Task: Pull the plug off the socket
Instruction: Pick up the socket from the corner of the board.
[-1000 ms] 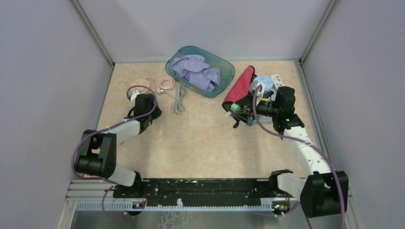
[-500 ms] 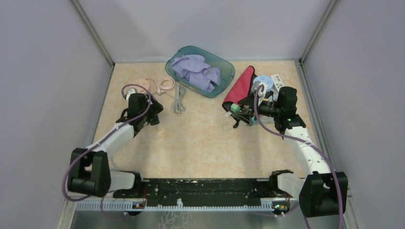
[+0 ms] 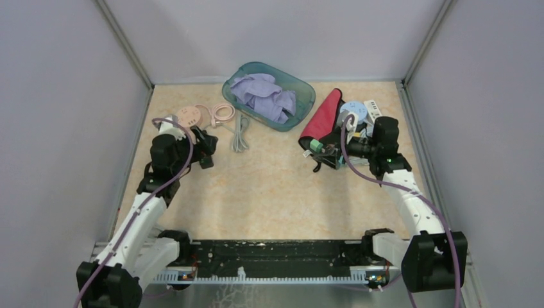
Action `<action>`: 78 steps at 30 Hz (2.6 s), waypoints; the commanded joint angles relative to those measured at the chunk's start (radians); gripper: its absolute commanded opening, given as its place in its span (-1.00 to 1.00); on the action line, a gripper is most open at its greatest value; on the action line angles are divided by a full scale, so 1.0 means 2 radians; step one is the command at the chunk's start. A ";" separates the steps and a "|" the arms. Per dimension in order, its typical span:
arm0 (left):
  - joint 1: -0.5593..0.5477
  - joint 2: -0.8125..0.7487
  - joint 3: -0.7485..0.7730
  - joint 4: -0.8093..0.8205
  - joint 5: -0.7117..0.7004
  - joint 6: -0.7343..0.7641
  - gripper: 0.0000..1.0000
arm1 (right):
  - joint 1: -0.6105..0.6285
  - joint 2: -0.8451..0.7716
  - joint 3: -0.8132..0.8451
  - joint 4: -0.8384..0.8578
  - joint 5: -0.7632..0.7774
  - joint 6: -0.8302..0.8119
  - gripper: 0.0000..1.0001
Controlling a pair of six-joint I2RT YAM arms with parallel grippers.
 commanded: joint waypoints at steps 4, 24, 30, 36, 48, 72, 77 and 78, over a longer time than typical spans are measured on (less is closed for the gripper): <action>0.003 -0.024 0.028 -0.080 -0.043 0.256 1.00 | -0.005 -0.003 0.035 -0.004 -0.022 -0.016 0.32; 0.099 0.056 0.019 -0.050 -0.069 0.368 1.00 | -0.005 0.005 0.023 -0.002 -0.035 -0.022 0.32; 0.144 0.083 0.033 -0.074 -0.053 0.409 0.99 | -0.005 -0.009 0.014 0.015 -0.040 -0.013 0.32; 0.164 0.108 0.015 -0.046 -0.070 0.451 0.80 | -0.005 -0.025 -0.001 0.047 -0.047 0.014 0.33; 0.198 0.147 -0.022 -0.015 -0.021 0.438 0.35 | -0.005 -0.022 -0.005 0.049 -0.052 0.012 0.33; 0.200 0.122 0.004 -0.079 0.097 0.328 -0.99 | -0.005 -0.017 -0.007 0.052 -0.048 0.011 0.34; 0.200 0.118 0.020 -0.089 0.093 0.266 -1.00 | -0.005 -0.013 -0.007 0.051 -0.047 0.009 0.34; 0.200 0.122 0.030 -0.100 0.098 0.256 -1.00 | -0.005 -0.013 -0.007 0.051 -0.046 0.008 0.34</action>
